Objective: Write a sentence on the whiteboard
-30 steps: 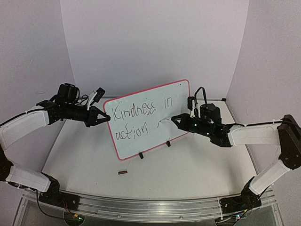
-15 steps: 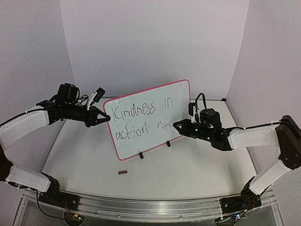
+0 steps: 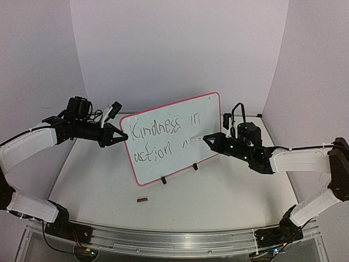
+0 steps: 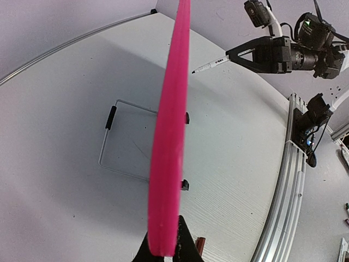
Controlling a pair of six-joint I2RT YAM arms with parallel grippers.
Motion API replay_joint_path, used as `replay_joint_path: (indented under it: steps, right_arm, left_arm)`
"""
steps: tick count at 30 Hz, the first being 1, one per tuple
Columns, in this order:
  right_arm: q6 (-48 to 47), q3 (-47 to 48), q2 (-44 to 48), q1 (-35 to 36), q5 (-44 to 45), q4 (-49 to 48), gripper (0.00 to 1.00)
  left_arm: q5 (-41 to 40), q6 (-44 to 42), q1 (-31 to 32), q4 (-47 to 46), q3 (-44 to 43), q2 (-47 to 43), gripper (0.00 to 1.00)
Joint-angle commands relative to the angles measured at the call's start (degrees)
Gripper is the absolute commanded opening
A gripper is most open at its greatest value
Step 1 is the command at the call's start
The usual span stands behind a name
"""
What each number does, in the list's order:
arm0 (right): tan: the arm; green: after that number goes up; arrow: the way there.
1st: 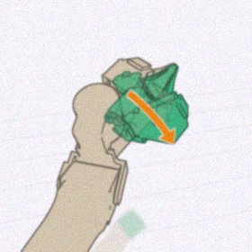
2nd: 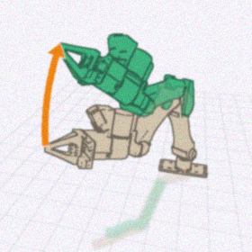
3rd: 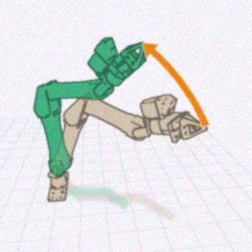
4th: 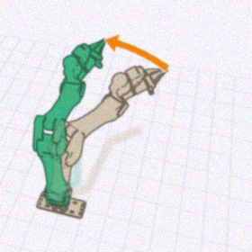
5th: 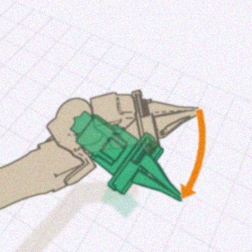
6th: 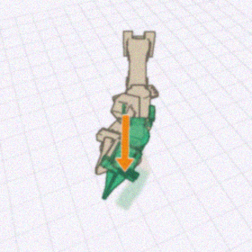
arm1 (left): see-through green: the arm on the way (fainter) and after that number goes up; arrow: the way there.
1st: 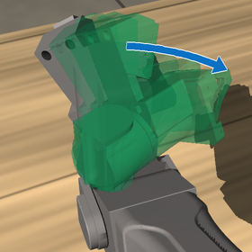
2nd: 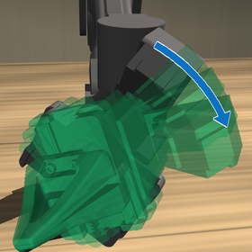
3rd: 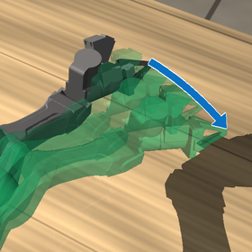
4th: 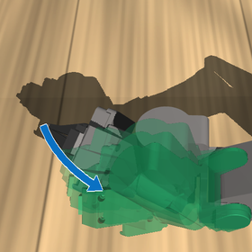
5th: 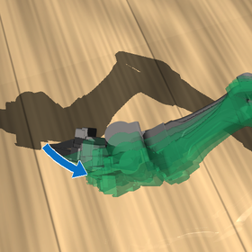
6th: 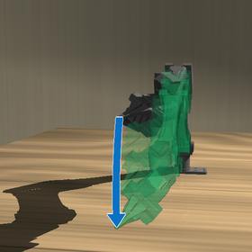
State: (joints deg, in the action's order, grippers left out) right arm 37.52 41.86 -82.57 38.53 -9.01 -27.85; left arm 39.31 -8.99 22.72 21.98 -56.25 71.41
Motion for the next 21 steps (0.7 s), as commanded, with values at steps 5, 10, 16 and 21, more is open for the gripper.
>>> replay_joint_path:
  steps: [5, 10, 16, 21]
  right_arm:
    - [-0.91, 2.26, -1.07, -1.62, 0.85, -1.25, 0.00]
    - [-1.29, 3.30, -2.05, -2.05, 0.05, -1.48, 0.00]
    - [-2.07, 4.18, -3.02, -2.22, -1.20, -1.65, 0.00]
    - [-1.86, 4.60, -4.39, -2.23, -2.85, -1.62, 0.00]
  left_arm:
    - [-3.01, -2.82, 0.94, 4.36, 0.24, 2.07, 0.00]
    - [-3.01, -2.85, 0.92, 4.31, 0.13, 2.15, 0.00]
    - [-2.93, -2.80, 0.94, 4.33, 0.12, 2.35, 0.00]
    - [-2.91, -2.86, 0.95, 4.29, 0.13, 2.47, 0.00]
